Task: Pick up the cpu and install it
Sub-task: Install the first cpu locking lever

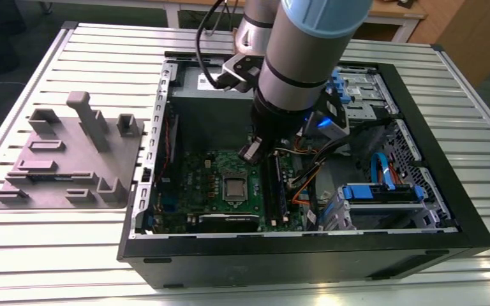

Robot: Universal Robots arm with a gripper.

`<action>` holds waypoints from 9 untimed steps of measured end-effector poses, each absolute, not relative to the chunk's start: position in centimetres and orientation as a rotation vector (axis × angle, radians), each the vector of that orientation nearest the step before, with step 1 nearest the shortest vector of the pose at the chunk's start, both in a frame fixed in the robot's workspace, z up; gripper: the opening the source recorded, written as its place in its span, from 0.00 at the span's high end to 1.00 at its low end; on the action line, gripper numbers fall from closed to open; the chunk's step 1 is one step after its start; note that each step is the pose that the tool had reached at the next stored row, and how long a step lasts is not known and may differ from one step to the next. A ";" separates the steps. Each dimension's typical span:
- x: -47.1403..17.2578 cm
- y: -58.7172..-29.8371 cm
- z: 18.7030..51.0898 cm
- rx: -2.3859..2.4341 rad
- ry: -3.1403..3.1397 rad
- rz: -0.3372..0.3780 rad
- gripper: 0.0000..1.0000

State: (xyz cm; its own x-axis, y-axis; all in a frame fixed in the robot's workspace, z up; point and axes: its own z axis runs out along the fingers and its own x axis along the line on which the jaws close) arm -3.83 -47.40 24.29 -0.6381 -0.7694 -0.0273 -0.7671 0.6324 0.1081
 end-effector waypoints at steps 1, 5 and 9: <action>-3.8 -47.3 24.3 1.327 -2.819 -0.171 0.90; -3.6 -46.8 24.3 1.327 -2.818 -0.170 0.90; -2.9 -46.2 24.3 1.326 -2.818 -0.165 0.90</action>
